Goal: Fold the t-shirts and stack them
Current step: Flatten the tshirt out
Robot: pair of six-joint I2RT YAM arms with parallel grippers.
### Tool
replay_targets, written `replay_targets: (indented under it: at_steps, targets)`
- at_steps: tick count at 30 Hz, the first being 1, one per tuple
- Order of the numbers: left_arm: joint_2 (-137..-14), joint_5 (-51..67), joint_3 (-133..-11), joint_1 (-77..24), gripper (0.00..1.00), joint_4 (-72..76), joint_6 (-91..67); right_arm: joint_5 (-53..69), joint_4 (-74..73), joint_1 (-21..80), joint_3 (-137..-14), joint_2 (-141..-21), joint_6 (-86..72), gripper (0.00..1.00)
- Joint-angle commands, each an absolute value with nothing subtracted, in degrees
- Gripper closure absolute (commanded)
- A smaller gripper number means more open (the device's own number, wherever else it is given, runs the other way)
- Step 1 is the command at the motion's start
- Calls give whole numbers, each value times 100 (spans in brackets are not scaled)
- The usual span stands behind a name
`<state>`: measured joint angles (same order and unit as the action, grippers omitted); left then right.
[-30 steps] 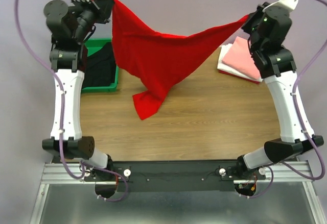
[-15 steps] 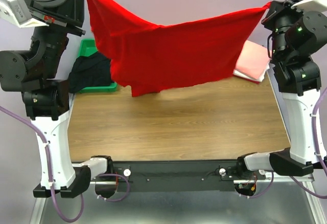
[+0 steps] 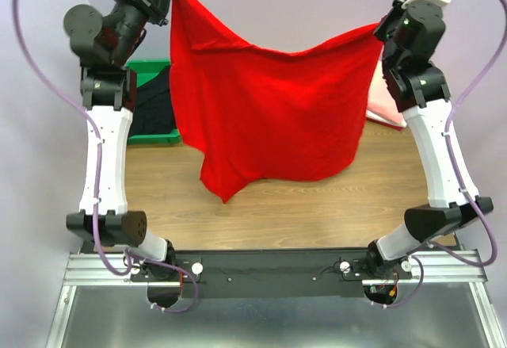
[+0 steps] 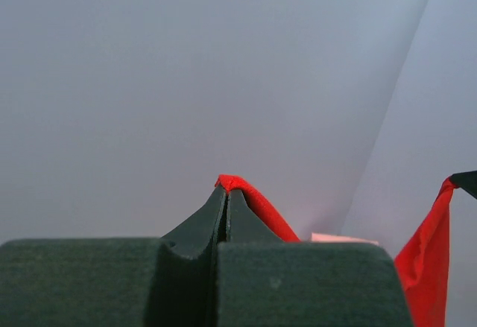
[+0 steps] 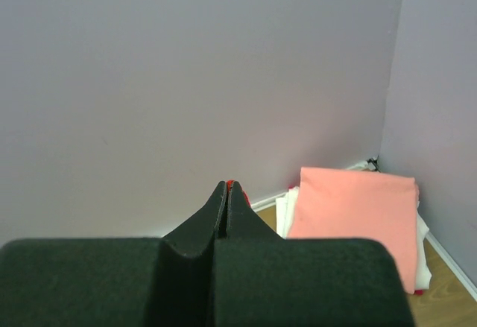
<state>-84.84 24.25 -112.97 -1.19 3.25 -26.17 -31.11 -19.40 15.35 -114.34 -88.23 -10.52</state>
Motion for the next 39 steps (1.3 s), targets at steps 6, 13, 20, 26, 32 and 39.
replay_targets:
  at_steps: [6, 13, 20, 26, 32, 39]
  targets:
    - [-8219, 2505, -11874, -88, 100, 475, -2532, -3138, -1758, 1503, -11532, -8552, -975, 100]
    - [-7305, 2418, -11506, -88, 100, 817, -2277, -2769, -1319, 1503, -10821, -7630, -756, 100]
    - [-6329, 2171, -11171, -88, 100, 1072, -1706, -2444, -1125, 1503, -10661, -6979, -554, 100]
    - [-5854, 2092, -11364, -88, 100, 1450, -1407, -2206, -985, 1503, -10758, -6557, -510, 99]
    - [-5835, 2232, -11741, -88, 100, 1783, -1230, -2030, -888, 1503, -10907, -6276, -624, 100]
    - [-6722, 2864, -11769, -88, 100, 2136, -2081, -2837, -826, 1503, -10478, -6292, -853, 100]
